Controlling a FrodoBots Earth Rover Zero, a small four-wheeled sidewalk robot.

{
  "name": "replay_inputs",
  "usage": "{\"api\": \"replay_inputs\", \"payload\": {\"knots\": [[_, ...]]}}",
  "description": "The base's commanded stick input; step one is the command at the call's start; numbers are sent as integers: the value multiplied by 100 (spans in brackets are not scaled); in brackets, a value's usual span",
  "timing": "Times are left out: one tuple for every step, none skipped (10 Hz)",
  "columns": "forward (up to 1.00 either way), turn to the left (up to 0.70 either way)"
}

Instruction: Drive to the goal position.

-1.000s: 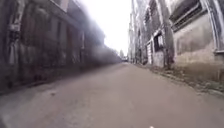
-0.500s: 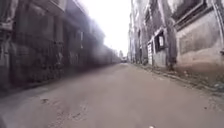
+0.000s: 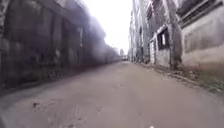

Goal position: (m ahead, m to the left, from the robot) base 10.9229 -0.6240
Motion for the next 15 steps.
{"api": "replay_inputs", "payload": {"knots": [[50, 1], [50, 1], [50, 1], [50, 1], [50, 1], [50, 1], [50, 1], [50, 1], [50, 1], [50, 1], [50, 1], [50, 1], [50, 1], [50, 1], [50, 1]]}}
